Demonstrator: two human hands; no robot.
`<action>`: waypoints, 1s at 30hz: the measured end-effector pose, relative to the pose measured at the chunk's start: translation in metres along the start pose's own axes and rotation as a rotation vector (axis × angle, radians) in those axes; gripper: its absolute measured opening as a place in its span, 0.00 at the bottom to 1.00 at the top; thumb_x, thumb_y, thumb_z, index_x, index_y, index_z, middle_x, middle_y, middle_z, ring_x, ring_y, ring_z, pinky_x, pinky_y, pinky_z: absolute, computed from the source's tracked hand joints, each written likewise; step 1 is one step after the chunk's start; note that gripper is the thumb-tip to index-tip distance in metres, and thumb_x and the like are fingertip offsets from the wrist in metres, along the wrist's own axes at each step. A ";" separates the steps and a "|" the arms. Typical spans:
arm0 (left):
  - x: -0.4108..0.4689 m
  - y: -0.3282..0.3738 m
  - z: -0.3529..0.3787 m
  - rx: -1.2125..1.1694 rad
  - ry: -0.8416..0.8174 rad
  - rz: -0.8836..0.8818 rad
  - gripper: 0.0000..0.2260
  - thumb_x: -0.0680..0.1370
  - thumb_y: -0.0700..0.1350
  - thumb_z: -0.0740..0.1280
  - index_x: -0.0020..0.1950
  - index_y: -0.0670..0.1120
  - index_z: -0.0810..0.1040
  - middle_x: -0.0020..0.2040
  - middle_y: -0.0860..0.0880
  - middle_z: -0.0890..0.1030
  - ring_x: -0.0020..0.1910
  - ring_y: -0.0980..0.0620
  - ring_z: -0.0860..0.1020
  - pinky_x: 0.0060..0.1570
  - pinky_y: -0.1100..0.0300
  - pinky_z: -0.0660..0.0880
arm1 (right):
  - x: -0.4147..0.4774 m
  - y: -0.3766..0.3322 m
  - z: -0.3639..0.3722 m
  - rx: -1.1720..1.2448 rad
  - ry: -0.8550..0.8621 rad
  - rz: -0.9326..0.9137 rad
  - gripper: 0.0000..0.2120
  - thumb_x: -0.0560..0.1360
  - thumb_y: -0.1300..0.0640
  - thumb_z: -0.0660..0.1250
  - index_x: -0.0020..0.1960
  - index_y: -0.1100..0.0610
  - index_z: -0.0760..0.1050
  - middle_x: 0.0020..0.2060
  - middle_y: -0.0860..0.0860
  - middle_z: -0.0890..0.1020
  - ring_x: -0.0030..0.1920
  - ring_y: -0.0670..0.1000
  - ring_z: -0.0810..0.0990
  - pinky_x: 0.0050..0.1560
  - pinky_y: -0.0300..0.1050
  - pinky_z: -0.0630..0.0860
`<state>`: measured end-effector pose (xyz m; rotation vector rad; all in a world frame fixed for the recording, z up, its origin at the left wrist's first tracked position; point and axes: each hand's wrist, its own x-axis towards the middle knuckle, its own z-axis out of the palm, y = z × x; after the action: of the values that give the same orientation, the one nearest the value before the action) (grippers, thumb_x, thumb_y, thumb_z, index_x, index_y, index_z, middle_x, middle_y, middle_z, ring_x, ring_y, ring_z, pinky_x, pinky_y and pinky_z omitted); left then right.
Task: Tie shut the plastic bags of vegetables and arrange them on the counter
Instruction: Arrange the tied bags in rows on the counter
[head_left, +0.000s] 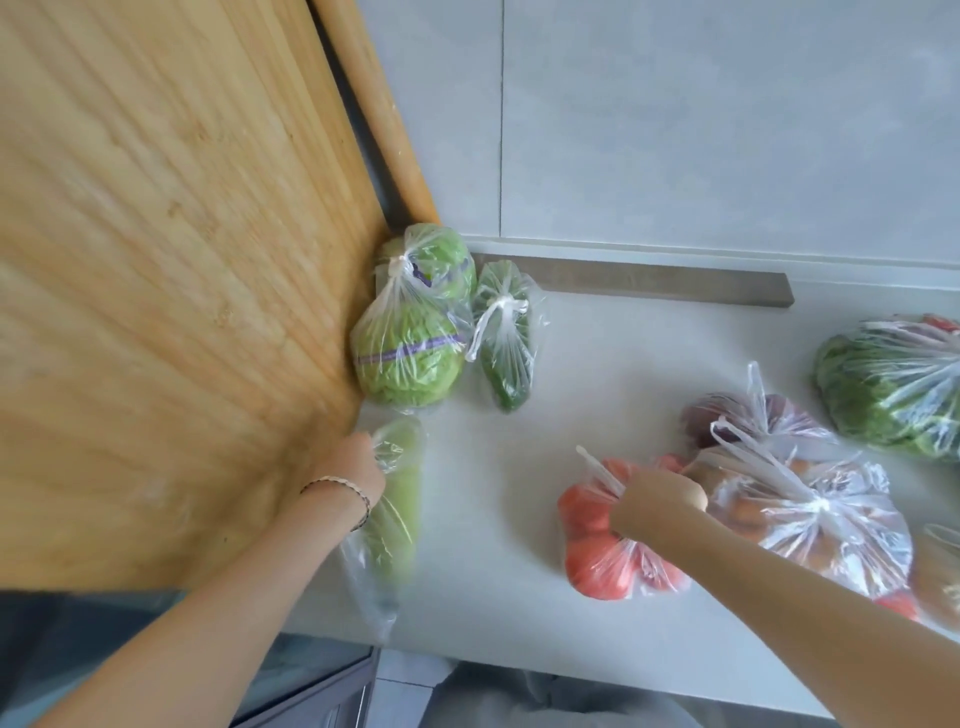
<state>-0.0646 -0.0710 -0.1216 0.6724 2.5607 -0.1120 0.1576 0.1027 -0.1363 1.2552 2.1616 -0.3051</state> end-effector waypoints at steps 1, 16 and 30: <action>0.002 -0.005 -0.002 0.034 0.023 -0.013 0.11 0.76 0.40 0.60 0.58 0.41 0.71 0.57 0.41 0.76 0.55 0.42 0.75 0.53 0.52 0.75 | -0.003 -0.002 -0.003 0.012 0.009 -0.029 0.15 0.72 0.56 0.61 0.59 0.49 0.69 0.54 0.47 0.76 0.57 0.50 0.76 0.45 0.41 0.71; 0.015 -0.021 -0.010 0.079 0.030 -0.063 0.15 0.76 0.40 0.60 0.62 0.44 0.65 0.56 0.44 0.78 0.53 0.44 0.78 0.43 0.53 0.74 | -0.025 -0.146 -0.019 -0.093 0.121 -0.614 0.14 0.73 0.61 0.59 0.58 0.56 0.72 0.42 0.53 0.69 0.38 0.52 0.71 0.29 0.41 0.71; 0.023 -0.016 -0.012 0.052 -0.012 0.016 0.23 0.73 0.46 0.65 0.64 0.47 0.61 0.64 0.42 0.68 0.57 0.41 0.74 0.52 0.48 0.74 | 0.016 -0.118 0.029 1.257 -0.450 0.105 0.25 0.76 0.41 0.53 0.68 0.52 0.62 0.59 0.56 0.74 0.56 0.58 0.76 0.54 0.53 0.76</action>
<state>-0.0953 -0.0721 -0.1227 0.7097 2.5479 -0.1768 0.0640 0.0380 -0.1810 1.6360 1.4057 -1.8789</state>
